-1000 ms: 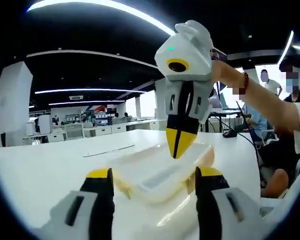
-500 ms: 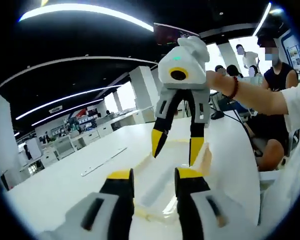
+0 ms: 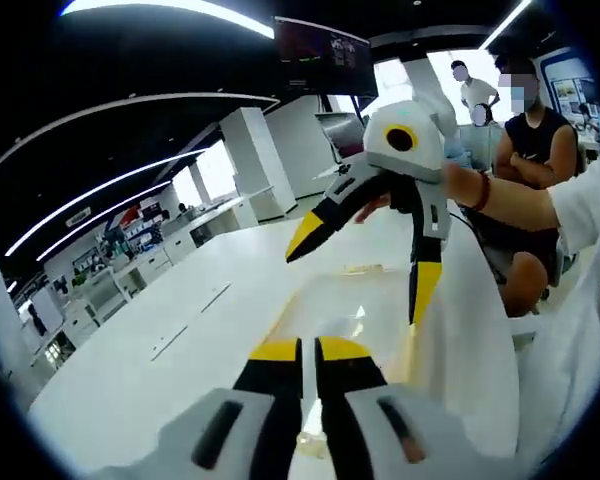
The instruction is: Snap each plastic latch of the storage box into its locked position after aligning the lid with the box until every specified latch is closed and the lid sits flush.
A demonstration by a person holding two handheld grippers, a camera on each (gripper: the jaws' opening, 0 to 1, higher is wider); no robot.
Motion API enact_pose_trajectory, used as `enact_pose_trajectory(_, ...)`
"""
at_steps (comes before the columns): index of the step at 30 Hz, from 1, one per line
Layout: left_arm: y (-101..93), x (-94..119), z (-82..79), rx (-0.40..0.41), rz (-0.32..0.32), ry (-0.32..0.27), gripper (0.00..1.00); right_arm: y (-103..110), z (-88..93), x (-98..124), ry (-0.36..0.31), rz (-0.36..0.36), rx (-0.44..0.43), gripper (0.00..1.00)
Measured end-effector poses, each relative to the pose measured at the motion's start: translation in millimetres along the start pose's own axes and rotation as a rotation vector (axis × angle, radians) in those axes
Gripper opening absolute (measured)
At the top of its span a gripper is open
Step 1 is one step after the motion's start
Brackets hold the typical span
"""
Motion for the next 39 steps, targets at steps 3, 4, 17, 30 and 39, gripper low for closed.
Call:
enact_pose_trajectory(3, 0.9, -2, -1.3, -0.011, 0.016, 0.024, 0.0, 7, 2.2, 5, -0.068, 0.06, -0.02, 0.81)
enact_pose_trajectory(4, 0.2, -2, -0.7, -0.009, 0.027, 0.038, 0.0, 11, 4.2, 6, -0.07, 0.067, -0.016, 0.82)
enact_pose_trajectory(17, -1.6, -20, -0.4, -0.1, 0.072, 0.255, 0.0, 24, 34.6, 17, -0.223, 0.299, -0.227, 0.93)
enact_pose_trajectory(30, -13.5, -40, 1.6, -0.188, 0.159, 0.423, 0.0, 33, 56.1, 17, -0.307, 0.456, -0.346, 0.99)
enact_pose_trajectory(39, -21.0, -41, 11.5, -0.211, 0.23, 0.571, 0.0, 42, 59.4, 2, -0.273, 0.449, -0.348, 0.99)
Point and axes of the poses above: the point that each gripper's makers call its tool centre point, and the gripper's own axes: x roughly backward along the fingers, y roughly to its left, z roughly out of its underside, the point moved 4 cm from there along x, roughly backward along the fingers, and after that the axes turned 13 degrees about -z, right-handed, at the moved point
